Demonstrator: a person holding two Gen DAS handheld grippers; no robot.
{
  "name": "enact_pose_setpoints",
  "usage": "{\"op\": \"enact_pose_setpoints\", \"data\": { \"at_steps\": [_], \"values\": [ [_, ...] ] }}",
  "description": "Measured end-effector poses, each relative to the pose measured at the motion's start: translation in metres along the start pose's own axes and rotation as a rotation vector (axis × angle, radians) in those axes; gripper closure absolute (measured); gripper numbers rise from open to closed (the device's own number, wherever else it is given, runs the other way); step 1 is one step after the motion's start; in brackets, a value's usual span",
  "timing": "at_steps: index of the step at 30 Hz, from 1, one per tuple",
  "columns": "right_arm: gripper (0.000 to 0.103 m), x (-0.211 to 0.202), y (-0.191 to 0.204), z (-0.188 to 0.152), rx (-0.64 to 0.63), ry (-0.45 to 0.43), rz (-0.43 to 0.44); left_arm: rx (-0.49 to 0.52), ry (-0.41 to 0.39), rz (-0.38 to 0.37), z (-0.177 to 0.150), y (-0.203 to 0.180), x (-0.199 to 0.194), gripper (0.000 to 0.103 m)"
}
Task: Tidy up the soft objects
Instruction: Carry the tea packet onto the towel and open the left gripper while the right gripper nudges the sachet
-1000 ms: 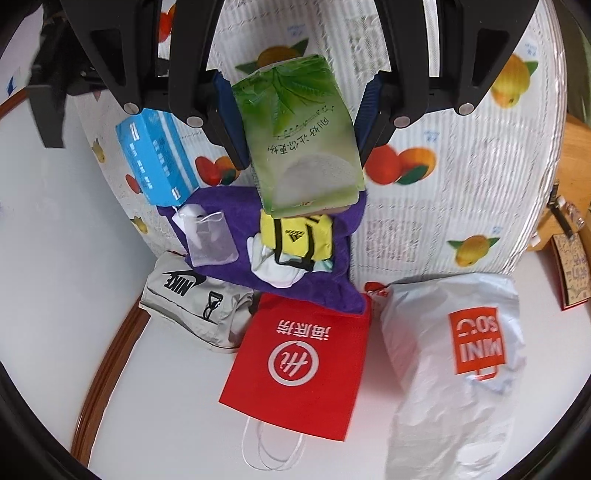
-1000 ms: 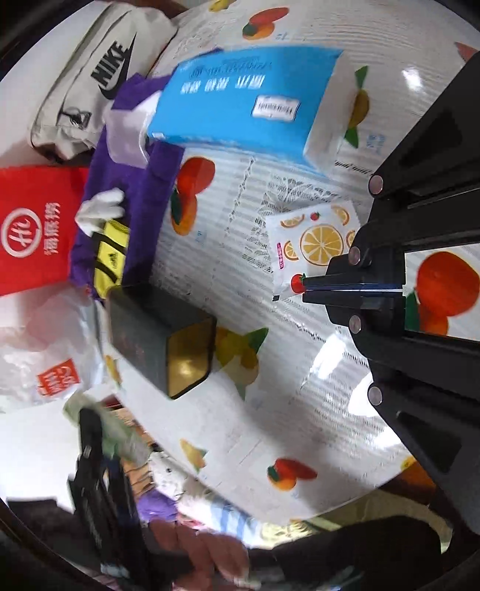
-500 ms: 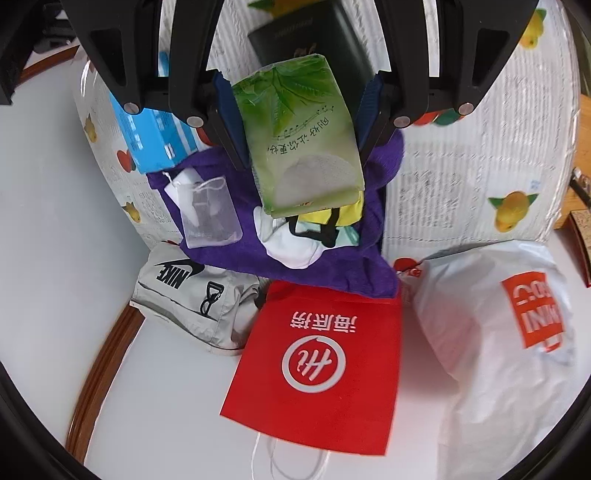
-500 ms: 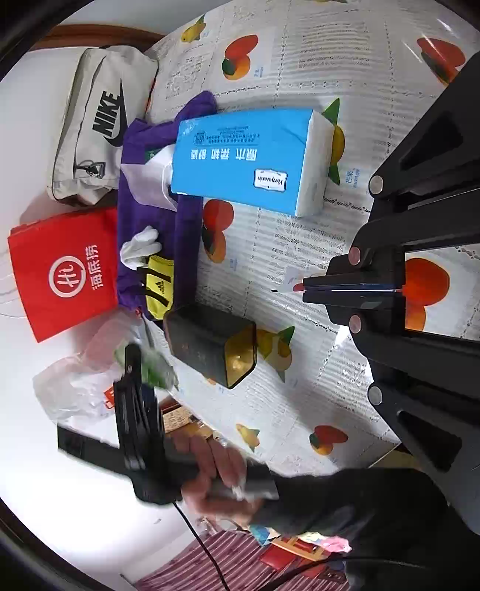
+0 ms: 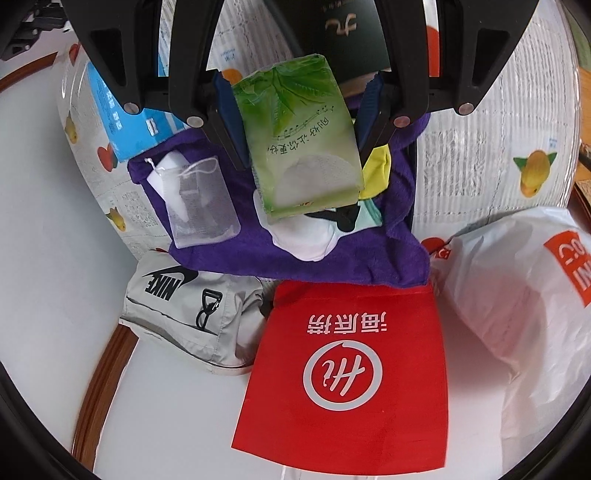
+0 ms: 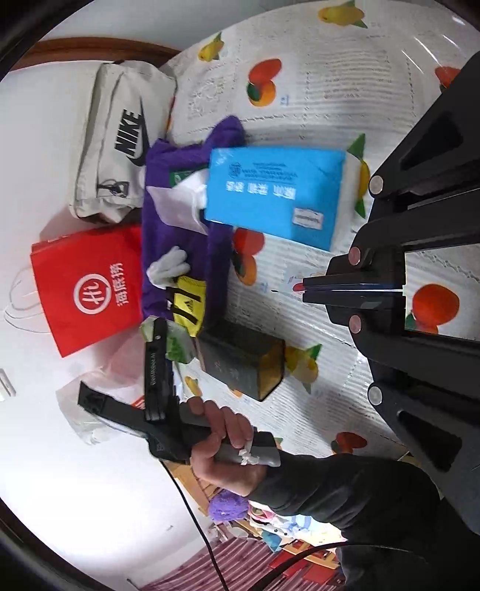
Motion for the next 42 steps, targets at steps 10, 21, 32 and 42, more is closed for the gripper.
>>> {"op": "enact_pose_setpoints", "data": {
  "at_steps": [10, 21, 32, 42],
  "values": [
    [0.103, -0.008, -0.005, 0.034, -0.011, -0.045, -0.016, -0.029, 0.035, 0.016, 0.014, 0.012, 0.025, 0.051],
    [0.103, -0.005, -0.016, 0.051, 0.002, -0.063, -0.043, -0.057, 0.121, 0.023, 0.018, 0.023, 0.06, 0.049],
    [0.103, 0.018, -0.025, 0.077, -0.013, -0.066, -0.053, -0.03, 0.171, 0.041, 0.013, 0.02, 0.07, 0.034],
    [0.103, 0.04, -0.036, 0.122, -0.039, -0.115, -0.088, -0.025, 0.159, 0.043, 0.012, 0.024, 0.044, 0.034]
  ]
}}
Point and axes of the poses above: each gripper's, at about its wrist camera, not at the fingertips, and x roughly the way its jaws point, y to its left, z to its top, the point moved 5 cm from there along x, roughly the way its jaws point, and after that the axes turned 9 degrees about x, right-handed, at the moved point
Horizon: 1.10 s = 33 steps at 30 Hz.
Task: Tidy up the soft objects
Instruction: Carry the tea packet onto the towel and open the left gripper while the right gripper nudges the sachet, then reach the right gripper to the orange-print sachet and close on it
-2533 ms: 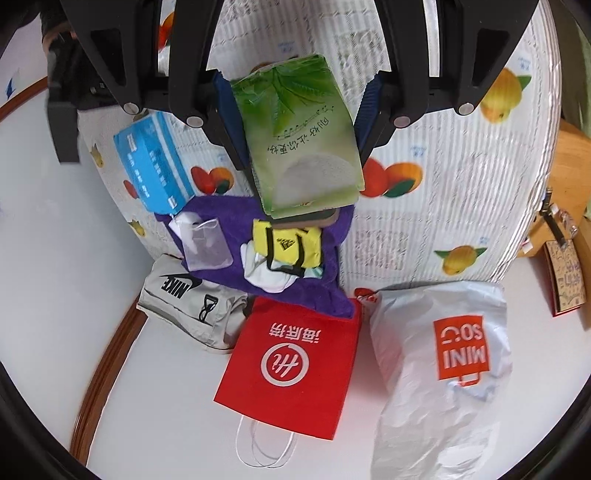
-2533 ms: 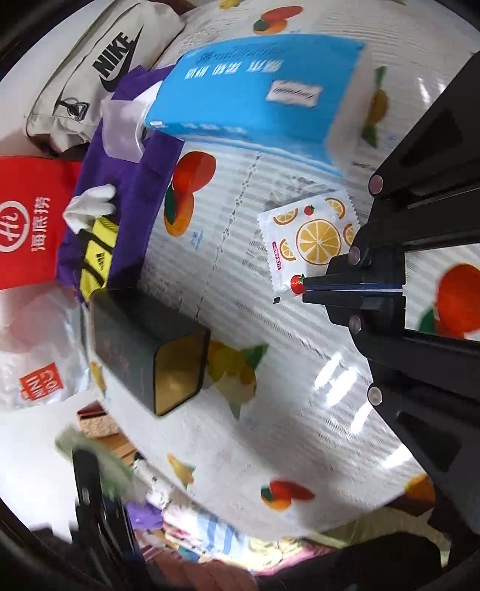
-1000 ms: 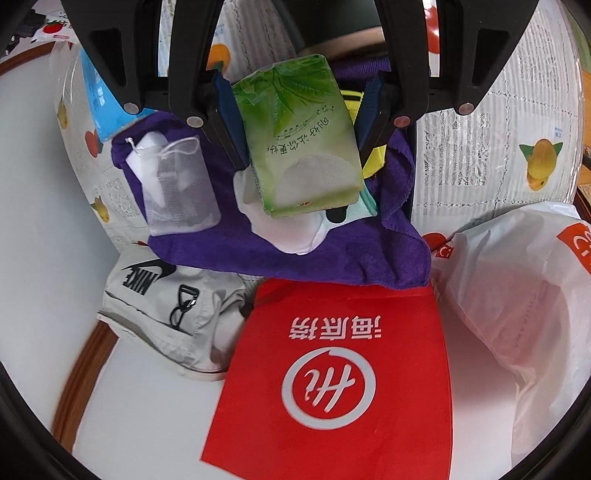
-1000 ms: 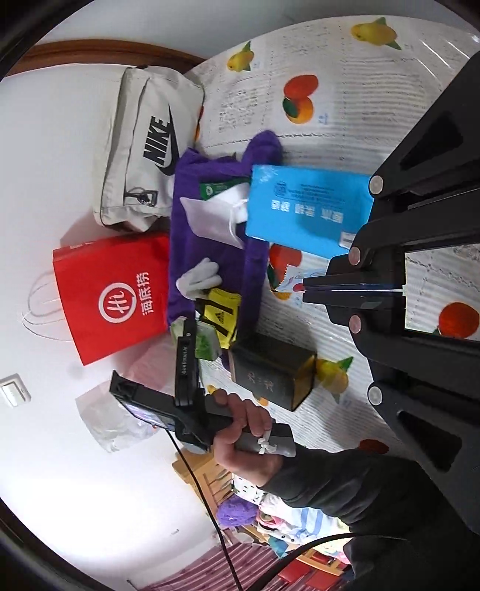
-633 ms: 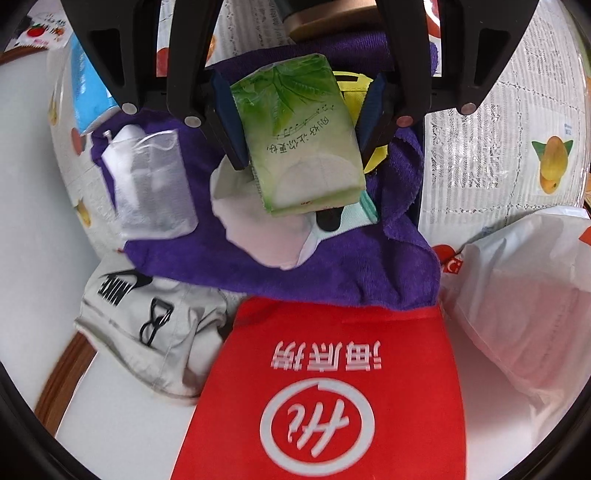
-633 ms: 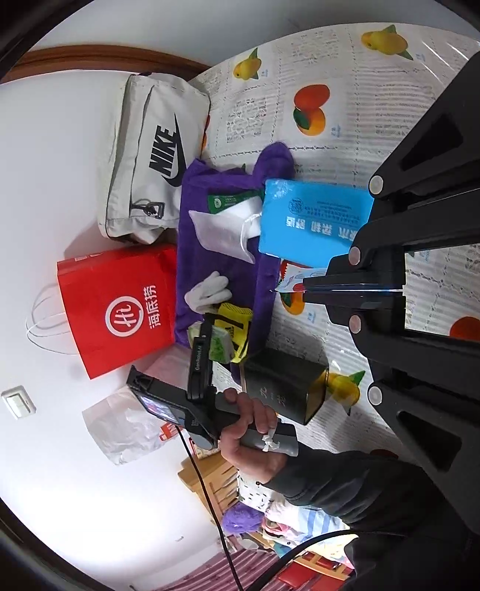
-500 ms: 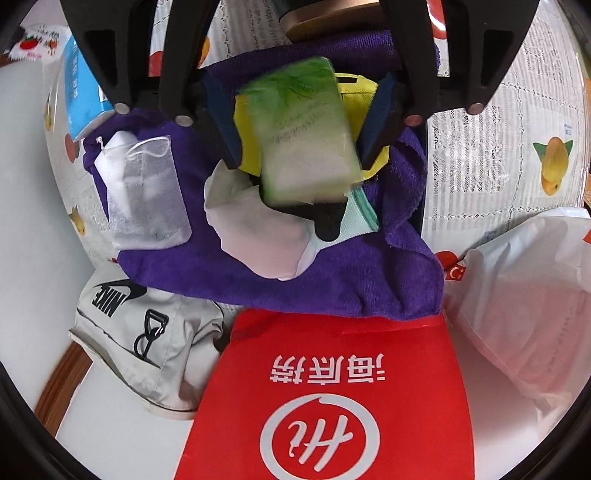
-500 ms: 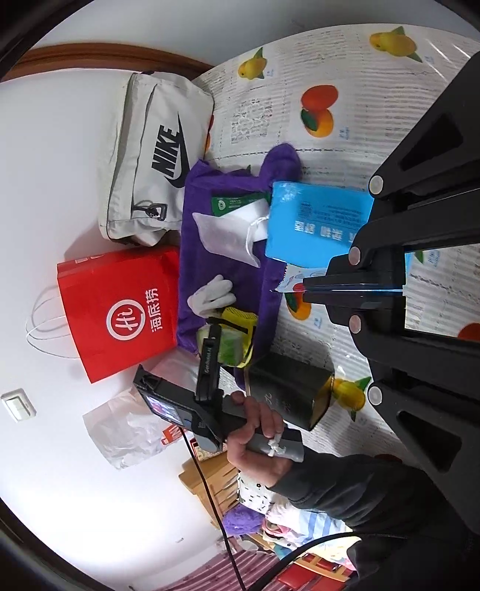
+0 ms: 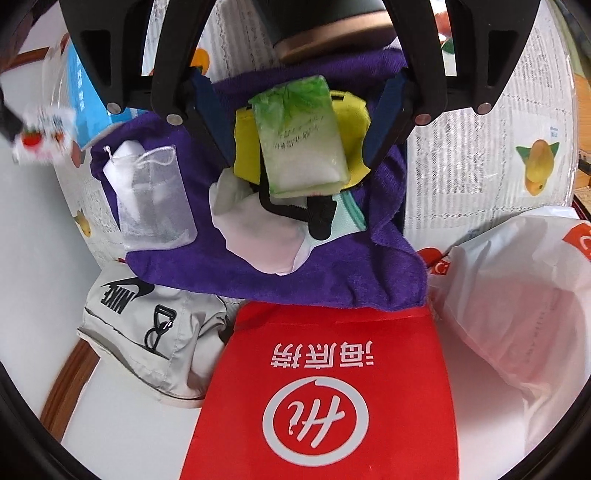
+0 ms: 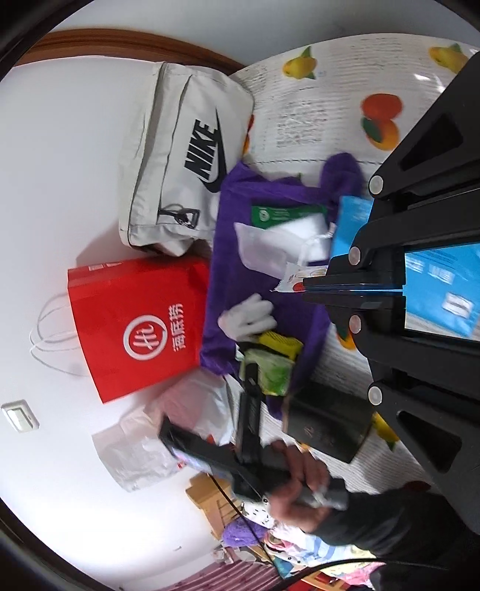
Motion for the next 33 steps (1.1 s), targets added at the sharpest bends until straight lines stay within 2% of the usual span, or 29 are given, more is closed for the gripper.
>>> {"op": "enact_pose_setpoints", "data": {
  "at_steps": [11, 17, 22, 25, 30, 33],
  "values": [
    [0.103, 0.037, -0.015, 0.036, -0.053, -0.027, -0.101, 0.026, -0.044, 0.019, -0.021, -0.005, -0.044, 0.034],
    [0.103, 0.053, -0.031, 0.044, -0.036, -0.023, -0.127, 0.018, -0.068, 0.005, -0.048, -0.016, -0.06, 0.034],
    [0.103, 0.063, -0.041, 0.051, -0.024, -0.017, -0.139, 0.058, -0.105, -0.001, -0.067, -0.029, -0.081, 0.034],
    [0.103, 0.076, -0.046, 0.054, -0.035, -0.008, -0.176, 0.056, -0.11, -0.01, -0.079, -0.03, -0.089, 0.034],
    [0.103, 0.1, -0.046, 0.056, -0.048, 0.023, -0.183, 0.068, -0.102, 0.053, -0.099, -0.024, -0.093, 0.034],
    [0.103, 0.116, -0.044, 0.056, -0.061, 0.039, -0.194, 0.039, -0.108, 0.043, -0.105, -0.019, -0.098, 0.034]
  ]
}}
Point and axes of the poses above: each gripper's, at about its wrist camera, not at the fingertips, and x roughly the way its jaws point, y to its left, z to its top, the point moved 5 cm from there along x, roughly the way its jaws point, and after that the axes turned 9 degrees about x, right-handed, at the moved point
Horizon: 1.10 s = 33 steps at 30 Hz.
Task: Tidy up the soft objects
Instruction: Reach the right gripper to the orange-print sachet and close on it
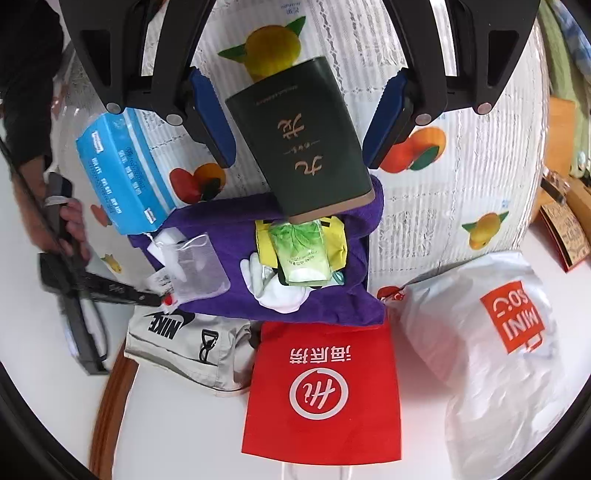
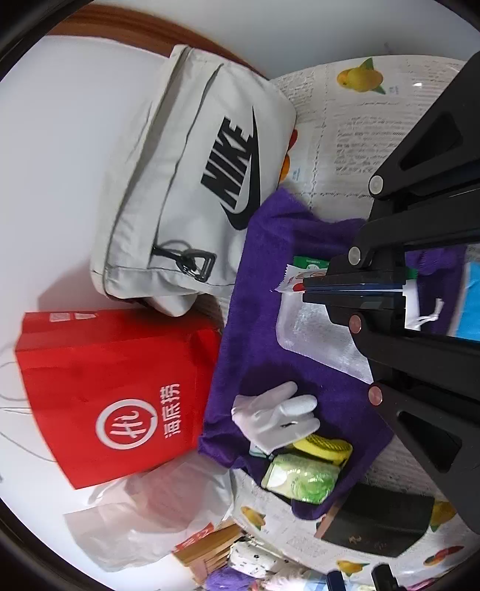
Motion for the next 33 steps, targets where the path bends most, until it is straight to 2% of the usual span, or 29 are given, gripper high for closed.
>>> {"op": "enact_pose_setpoints", "data": {
  "at_steps": [3, 6, 12, 18, 21, 23, 24, 25, 33],
  "values": [
    [0.103, 0.011, 0.004, -0.001, -0.004, 0.019, 0.0, -0.051, -0.033, 0.015, -0.006, 0.003, -0.01, 0.034],
    [0.103, 0.016, 0.008, -0.003, -0.009, 0.026, 0.009, -0.057, -0.041, -0.001, -0.012, 0.0, -0.014, 0.034],
    [0.101, 0.027, 0.015, -0.004, 0.0, 0.055, 0.042, -0.097, -0.015, -0.049, -0.022, 0.002, -0.007, 0.034],
    [0.1, 0.034, 0.019, -0.008, 0.003, 0.081, 0.068, -0.108, 0.015, -0.052, -0.028, 0.007, -0.003, 0.034],
    [0.092, 0.037, 0.019, -0.01, 0.008, 0.097, 0.084, -0.109, 0.025, -0.049, -0.03, 0.008, -0.004, 0.034],
    [0.078, 0.036, 0.019, -0.011, 0.018, 0.104, 0.102, -0.109, 0.031, -0.051, -0.031, 0.007, -0.004, 0.034],
    [0.065, 0.035, 0.02, -0.012, 0.022, 0.109, 0.117, -0.108, 0.038, -0.05, -0.033, 0.007, -0.005, 0.034],
    [0.059, 0.034, 0.02, -0.013, 0.024, 0.107, 0.125, -0.106, 0.04, -0.05, -0.033, 0.006, -0.005, 0.034],
    [0.059, 0.009, 0.011, -0.018, 0.059, 0.079, 0.148, -0.101, 0.046, -0.046, -0.04, 0.001, -0.017, 0.033]
  ]
}}
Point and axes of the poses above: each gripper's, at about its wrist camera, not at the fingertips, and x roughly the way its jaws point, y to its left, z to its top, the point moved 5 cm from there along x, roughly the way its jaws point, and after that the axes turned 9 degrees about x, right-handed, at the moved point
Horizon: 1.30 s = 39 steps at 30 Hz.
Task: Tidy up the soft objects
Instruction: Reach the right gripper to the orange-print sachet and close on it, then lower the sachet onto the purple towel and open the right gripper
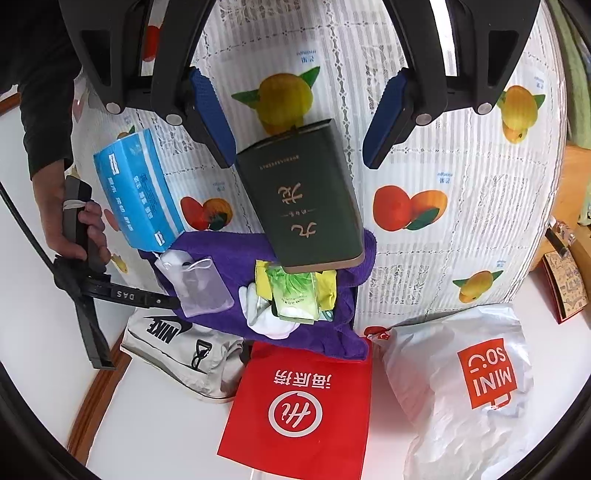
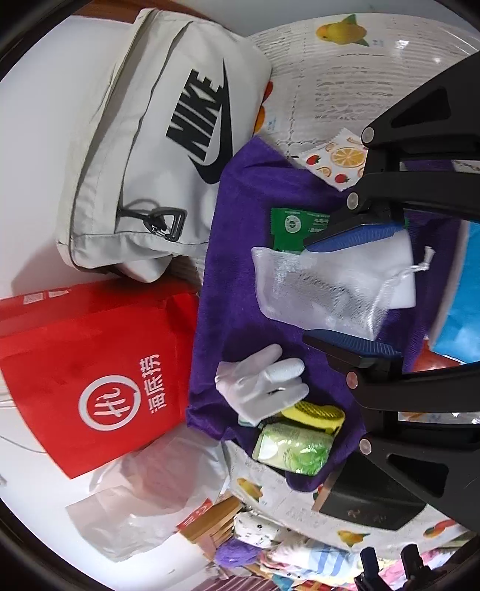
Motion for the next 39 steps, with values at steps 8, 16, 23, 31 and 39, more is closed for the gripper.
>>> {"op": "enact_pose_setpoints", "data": {
  "at_steps": [8, 16, 23, 31, 39],
  "values": [
    [0.059, -0.03, -0.028, -0.004, -0.004, -0.052, -0.105, -0.007, -0.001, -0.009, -0.005, -0.001, -0.005, 0.031],
    [0.059, -0.029, -0.09, -0.008, 0.097, -0.047, -0.185, -0.009, 0.016, -0.013, 0.0, -0.006, 0.007, 0.031],
    [0.038, 0.0, -0.073, -0.01, 0.076, -0.037, -0.066, 0.016, 0.039, -0.013, 0.005, -0.014, 0.019, 0.031],
    [0.086, 0.022, -0.069, -0.008, 0.055, -0.008, -0.119, 0.008, 0.061, -0.01, 0.004, -0.01, 0.028, 0.031],
    [0.102, 0.004, -0.067, -0.009, 0.044, -0.014, -0.106, 0.014, 0.06, -0.018, 0.001, -0.011, 0.026, 0.031]
  ]
}}
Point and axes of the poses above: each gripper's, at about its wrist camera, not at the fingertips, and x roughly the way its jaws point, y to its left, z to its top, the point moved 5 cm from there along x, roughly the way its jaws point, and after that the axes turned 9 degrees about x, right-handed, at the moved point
